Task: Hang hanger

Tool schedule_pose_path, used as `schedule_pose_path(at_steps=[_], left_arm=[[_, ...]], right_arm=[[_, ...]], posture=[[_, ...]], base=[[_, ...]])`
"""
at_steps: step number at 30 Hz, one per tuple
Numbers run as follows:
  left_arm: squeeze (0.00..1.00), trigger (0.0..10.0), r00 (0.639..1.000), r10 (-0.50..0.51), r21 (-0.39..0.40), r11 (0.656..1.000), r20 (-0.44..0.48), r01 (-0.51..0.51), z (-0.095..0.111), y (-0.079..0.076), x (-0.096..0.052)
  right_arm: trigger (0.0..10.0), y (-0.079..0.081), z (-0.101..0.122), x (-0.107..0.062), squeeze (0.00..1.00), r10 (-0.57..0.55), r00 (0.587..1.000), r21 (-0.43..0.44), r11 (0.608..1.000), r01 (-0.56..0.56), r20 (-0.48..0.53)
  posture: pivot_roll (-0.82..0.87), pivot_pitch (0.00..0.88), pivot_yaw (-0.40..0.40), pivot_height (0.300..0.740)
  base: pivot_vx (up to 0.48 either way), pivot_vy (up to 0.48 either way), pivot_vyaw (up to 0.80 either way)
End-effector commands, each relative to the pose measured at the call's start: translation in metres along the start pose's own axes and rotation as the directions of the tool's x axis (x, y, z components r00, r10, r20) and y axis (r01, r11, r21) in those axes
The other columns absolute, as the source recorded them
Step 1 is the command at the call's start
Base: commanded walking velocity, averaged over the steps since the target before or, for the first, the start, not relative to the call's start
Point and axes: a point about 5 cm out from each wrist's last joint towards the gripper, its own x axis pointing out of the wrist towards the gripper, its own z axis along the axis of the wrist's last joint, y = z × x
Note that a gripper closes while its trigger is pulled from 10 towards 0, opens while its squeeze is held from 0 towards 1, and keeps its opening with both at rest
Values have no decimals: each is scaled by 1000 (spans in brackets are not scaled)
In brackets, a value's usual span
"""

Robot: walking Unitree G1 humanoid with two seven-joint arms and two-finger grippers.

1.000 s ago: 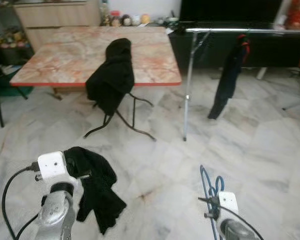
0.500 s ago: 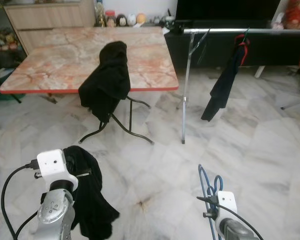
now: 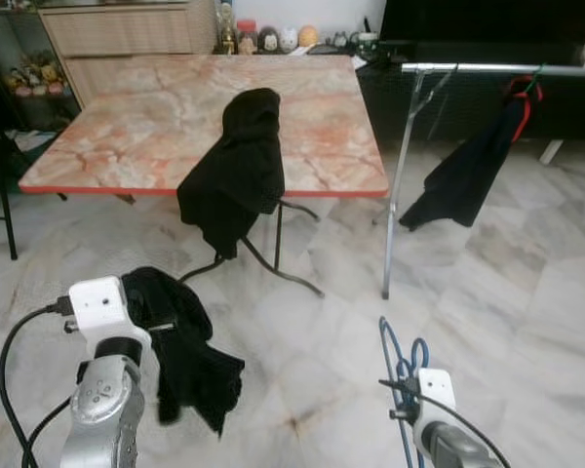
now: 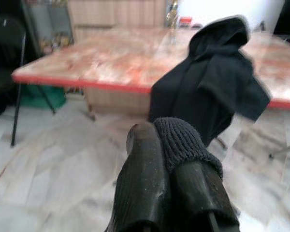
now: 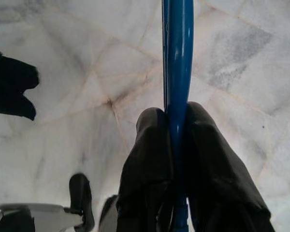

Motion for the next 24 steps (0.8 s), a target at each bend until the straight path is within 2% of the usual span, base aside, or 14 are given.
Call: schedule_pose_path(at_steps=[1, 4, 11, 13, 14, 15, 19, 20, 22, 24], left_arm=[[0, 10000, 997, -21, 5, 1000, 78, 20, 19, -5, 4], [0, 10000, 994, -31, 10, 1000, 109, 30, 29, -6, 7], [0, 10000, 961, -103, 71, 994, 257, 87, 81, -12, 27], [0, 10000, 960, -105, 71, 993, 260, 89, 82, -12, 28], [0, 10000, 949, -133, 89, 990, 287, 111, 94, -17, 34], [0, 10000, 945, -140, 95, 989, 295, 117, 98, -18, 36], [0, 10000, 945, -145, 98, 988, 294, 121, 100, -19, 37], [0, 10000, 940, -157, 103, 986, 303, 132, 105, -21, 40], [0, 10000, 909, -195, 110, 980, 368, 166, 133, -41, 60], [0, 10000, 906, -198, 107, 980, 375, 170, 137, -44, 63]], right_arm=[[10000, -6, -1, -1, 0, -19, 1000, -5, 1000, 19, -2], [10000, -5, -1, -1, 0, -20, 1000, -7, 1000, 20, -3], [10000, -7, -2, -1, 0, -42, 999, -46, 998, 41, -27], [10000, -7, -2, -1, 0, -43, 999, -52, 998, 42, -30], [10000, -7, -2, -1, 0, -37, 999, -60, 998, 35, -33], [10000, -7, -2, -1, 0, -36, 999, -62, 997, 34, -33], [10000, -7, -2, -1, 0, -36, 999, -64, 997, 34, -34], [10000, -7, -2, -1, 0, -35, 999, -69, 997, 33, -35], [10000, -7, -1, -1, 0, -30, 999, -86, 996, 26, -37], [10000, -7, -1, -1, 0, -28, 999, -89, 996, 25, -37]], posture=[[-16, 0, 10, 740], [-15, 0, 10, 740], [-12, 0, 12, 740], [-12, 0, 12, 740], [-6, 0, 12, 740], [-6, 0, 12, 740], [-6, 0, 12, 740], [-6, 0, 12, 740], [8, 0, 15, 740], [8, 0, 15, 740]], base=[[337, 0, 0], [335, 0, 0], [335, 0, 0], [337, 0, 0], [341, 0, 0], [341, 0, 0], [341, 0, 0], [356, 0, 0], [360, 0, 0], [360, 0, 0]])
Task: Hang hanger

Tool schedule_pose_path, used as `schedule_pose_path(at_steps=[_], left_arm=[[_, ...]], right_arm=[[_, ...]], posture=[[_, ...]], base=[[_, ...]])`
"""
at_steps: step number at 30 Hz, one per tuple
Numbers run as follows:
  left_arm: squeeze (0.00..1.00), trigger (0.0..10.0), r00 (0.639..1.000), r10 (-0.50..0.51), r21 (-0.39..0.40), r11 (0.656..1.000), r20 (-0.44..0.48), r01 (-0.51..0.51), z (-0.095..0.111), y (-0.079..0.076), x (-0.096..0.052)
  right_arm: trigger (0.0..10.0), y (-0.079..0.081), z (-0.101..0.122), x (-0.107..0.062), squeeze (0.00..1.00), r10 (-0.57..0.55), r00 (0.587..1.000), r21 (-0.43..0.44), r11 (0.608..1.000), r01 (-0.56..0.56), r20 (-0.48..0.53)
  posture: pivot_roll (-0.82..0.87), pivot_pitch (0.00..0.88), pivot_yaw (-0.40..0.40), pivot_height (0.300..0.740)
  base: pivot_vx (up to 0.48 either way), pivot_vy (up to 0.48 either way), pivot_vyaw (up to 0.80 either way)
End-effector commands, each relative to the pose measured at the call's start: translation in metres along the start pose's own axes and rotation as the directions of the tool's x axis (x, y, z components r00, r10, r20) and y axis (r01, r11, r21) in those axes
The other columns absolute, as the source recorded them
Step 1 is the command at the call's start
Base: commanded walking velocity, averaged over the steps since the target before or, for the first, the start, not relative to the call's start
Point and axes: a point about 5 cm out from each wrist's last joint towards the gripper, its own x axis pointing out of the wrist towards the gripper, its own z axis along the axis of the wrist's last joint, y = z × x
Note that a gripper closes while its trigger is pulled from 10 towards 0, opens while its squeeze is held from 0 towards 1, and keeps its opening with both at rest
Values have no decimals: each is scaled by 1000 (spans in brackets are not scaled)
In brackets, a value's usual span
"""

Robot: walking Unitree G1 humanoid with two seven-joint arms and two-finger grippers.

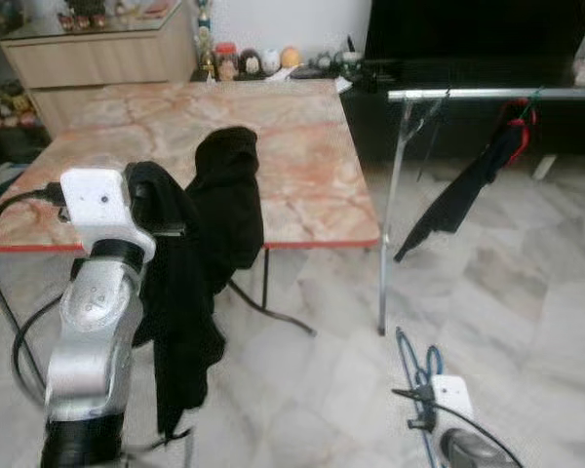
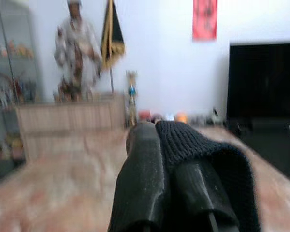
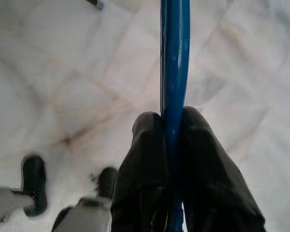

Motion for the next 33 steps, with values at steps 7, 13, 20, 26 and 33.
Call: schedule_pose_path(at_steps=[7, 13, 20, 26, 33], left_arm=[[0, 10000, 993, -34, 21, 999, 109, 32, 27, -4, 31], [0, 10000, 984, -44, 47, 998, 173, 36, 47, -2, 51], [0, 10000, 975, -69, 68, 996, 209, 56, 58, -5, 64], [0, 10000, 970, -75, 79, 995, 233, 58, 66, -5, 73], [0, 10000, 968, -72, 81, 995, 241, 54, 68, -4, 77]], right_arm=[[10000, 12, 1, 1, 0, 40, 999, -36, 999, -40, -5], [10000, 12, 2, 1, 0, 49, 999, -59, 997, -49, -8], [10000, 14, 2, 1, 0, 57, 998, -56, 997, -57, -6], [10000, 15, 2, 2, 0, 53, 999, -48, 997, -53, -7], [10000, 15, 2, 2, 0, 54, 998, -48, 997, -55, -8]], posture=[[-1, 0, 25, 740], [6, 0, 28, 740], [9, 0, 34, 740], [9, 0, 36, 740], [12, 0, 39, 740]], base=[[358, 0, 0], [361, 0, 0], [361, 0, 0], [361, 0, 0], [360, 0, 0]])
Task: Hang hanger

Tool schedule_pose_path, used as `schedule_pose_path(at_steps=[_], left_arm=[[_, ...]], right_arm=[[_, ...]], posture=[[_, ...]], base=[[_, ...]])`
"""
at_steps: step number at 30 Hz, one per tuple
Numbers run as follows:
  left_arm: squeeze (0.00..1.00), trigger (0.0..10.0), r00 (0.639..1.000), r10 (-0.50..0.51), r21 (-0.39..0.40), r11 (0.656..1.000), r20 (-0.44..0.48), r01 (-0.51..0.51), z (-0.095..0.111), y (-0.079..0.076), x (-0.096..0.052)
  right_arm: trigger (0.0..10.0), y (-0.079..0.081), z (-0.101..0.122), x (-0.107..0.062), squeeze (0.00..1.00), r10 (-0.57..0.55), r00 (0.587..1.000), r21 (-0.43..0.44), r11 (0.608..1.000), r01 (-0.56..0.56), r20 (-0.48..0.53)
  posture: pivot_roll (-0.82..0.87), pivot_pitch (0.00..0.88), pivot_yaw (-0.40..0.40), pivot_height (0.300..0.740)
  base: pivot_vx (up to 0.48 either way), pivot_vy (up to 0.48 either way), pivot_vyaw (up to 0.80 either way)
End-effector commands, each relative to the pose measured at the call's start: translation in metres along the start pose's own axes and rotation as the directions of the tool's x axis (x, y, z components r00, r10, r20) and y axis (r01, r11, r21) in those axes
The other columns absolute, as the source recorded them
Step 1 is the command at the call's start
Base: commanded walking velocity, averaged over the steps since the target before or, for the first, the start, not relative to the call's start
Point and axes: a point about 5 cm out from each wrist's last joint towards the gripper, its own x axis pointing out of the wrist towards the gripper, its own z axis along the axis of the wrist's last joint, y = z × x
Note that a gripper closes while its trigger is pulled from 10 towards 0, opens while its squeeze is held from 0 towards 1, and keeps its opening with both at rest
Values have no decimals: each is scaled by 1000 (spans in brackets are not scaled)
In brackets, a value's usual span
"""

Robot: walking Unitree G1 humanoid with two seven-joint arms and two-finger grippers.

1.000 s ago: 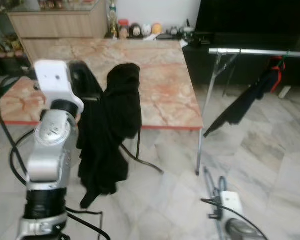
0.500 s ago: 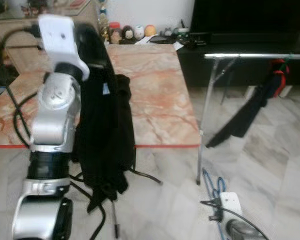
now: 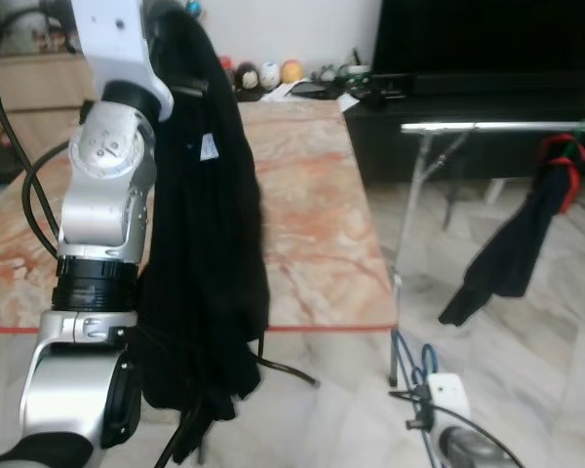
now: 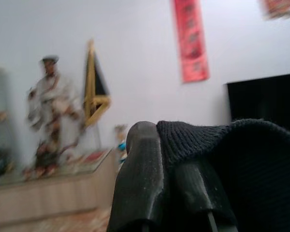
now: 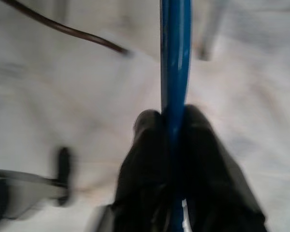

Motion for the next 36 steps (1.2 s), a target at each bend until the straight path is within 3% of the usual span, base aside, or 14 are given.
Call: schedule_pose_path(at_steps=[1, 11, 15, 17, 18, 20, 22, 23, 32, 35, 36], left_arm=[[0, 10000, 997, -24, 19, 1000, 72, 23, 15, -7, 5], [0, 10000, 999, -16, 23, 1000, 34, 15, 4, -5, -1], [0, 10000, 996, -65, -11, 998, -59, 64, -14, -11, -14], [0, 10000, 979, -112, -12, 994, -173, 112, -38, -18, -36], [0, 10000, 979, -112, -12, 994, -173, 112, -38, -18, -36], [0, 10000, 947, -134, -44, 991, -293, 126, -62, -26, -69], [0, 10000, 914, -151, -84, 988, -375, 129, -74, -30, -93], [0, 10000, 880, -165, -100, 986, -445, 135, -84, -34, -113], [0, 10000, 795, -208, -184, 975, -570, 123, -93, -59, -170], [0, 10000, 787, -211, -196, 974, -580, 117, -89, -61, -174], [1000, 10000, 785, -213, -199, 973, -582, 117, -89, -62, -175]], right_arm=[[10000, -11, -3, -2, 0, -28, 1000, 2, 1000, 28, -12], [10000, -12, -3, -2, 0, -27, 1000, -9, 1000, 27, -15], [10000, -12, -3, -2, 0, -24, 1000, -17, 1000, 23, -18], [10000, -12, -3, -2, 0, -22, 1000, -22, 1000, 21, -21], [10000, -12, -3, -2, 0, -22, 1000, -22, 1000, 21, -21], [10000, -12, -4, -2, 0, -22, 999, -28, 999, 21, -26], [10000, -13, -4, -2, 0, -23, 999, -31, 999, 22, -29], [10000, -13, -4, -2, 0, -23, 999, -35, 999, 22, -31], [10000, -14, -4, -2, 0, -22, 999, -35, 999, 21, -31], [10000, -14, -4, -2, 0, -22, 999, -36, 999, 21, -32], [10000, -14, -4, -2, 0, -22, 999, -38, 999, 21, -33]], posture=[[12, 0, 39, 740], [16, 0, 31, 740], [17, 0, 31, 740], [16, 0, 31, 740], [16, 0, 31, 740], [19, 0, 28, 740], [23, 0, 26, 740], [23, 0, 26, 740], [23, 0, 27, 740], [23, 0, 27, 740], [23, 0, 27, 740]], base=[[360, 0, 0], [360, 0, 0], [88, 0, 0], [0, 0, 0], [0, 0, 0], [0, 0, 0], [0, 0, 0], [0, 0, 0], [0, 0, 0], [0, 0, 0], [0, 0, 0]])
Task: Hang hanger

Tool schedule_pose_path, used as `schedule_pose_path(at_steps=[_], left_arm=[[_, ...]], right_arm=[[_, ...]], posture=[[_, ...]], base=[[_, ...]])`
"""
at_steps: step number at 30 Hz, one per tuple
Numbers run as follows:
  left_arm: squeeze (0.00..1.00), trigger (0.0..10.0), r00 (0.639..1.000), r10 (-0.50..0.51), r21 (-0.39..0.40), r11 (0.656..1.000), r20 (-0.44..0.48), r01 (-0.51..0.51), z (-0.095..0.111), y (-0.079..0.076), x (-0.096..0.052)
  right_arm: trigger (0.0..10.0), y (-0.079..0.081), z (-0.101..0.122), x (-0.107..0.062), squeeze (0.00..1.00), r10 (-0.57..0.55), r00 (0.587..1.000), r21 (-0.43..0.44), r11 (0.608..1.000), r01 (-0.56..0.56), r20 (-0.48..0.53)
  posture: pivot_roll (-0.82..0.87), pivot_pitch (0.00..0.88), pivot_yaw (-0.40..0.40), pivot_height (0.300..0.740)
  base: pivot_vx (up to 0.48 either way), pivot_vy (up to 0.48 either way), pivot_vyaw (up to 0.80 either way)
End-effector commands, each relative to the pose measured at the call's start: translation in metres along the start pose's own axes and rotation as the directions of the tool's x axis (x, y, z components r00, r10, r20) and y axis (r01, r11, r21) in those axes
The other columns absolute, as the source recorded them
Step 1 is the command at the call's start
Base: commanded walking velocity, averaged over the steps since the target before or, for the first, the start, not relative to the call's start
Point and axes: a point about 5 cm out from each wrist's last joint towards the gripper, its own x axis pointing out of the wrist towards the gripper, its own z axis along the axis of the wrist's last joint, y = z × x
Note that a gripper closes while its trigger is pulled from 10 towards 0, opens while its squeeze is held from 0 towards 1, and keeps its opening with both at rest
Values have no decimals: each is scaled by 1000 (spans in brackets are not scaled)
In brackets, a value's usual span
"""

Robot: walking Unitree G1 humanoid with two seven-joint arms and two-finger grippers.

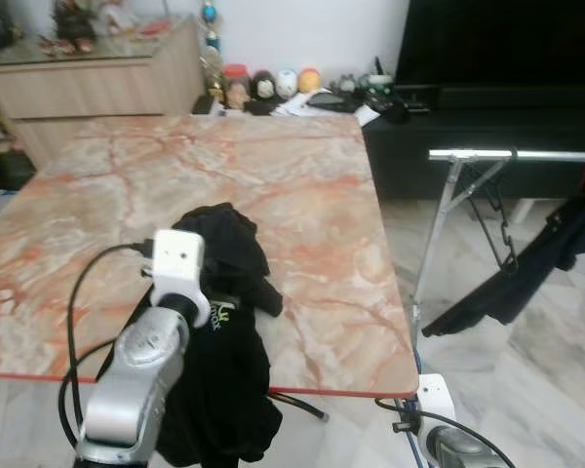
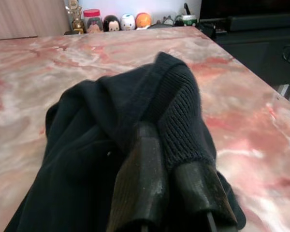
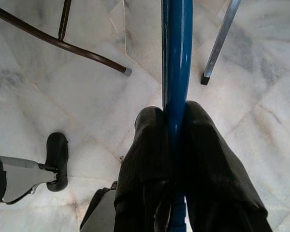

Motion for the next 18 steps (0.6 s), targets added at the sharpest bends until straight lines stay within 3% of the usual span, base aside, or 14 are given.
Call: schedule_pose_path(at_steps=[1, 7, 11, 18], left_arm=[[1000, 10000, 1000, 8, -14, 1000, 1, -8, 2, -2, -3], [1000, 10000, 1000, 17, -36, 999, -4, -17, 2, -5, -7], [1000, 10000, 1000, 4, -6, 1000, -18, -4, -3, -10, -11], [1000, 10000, 996, -44, 174, 983, -72, 56, -12, -14, -18]], right_arm=[[10000, -2, 2, 0, 0, -4, 1000, -1, 1000, 4, 2], [10000, -2, 1, 0, 0, -4, 1000, -2, 1000, 4, 2], [10000, -2, 2, 0, 0, -2, 1000, -13, 1000, 2, 0], [10000, -3, 1, 0, 0, -6, 1000, -14, 1000, 6, 0]], posture=[[20, 0, 29, 740], [20, 0, 29, 740], [14, 0, 31, 740], [13, 0, 31, 740]], base=[[0, 0, 0], [0, 0, 0], [0, 0, 0], [0, 0, 0]])
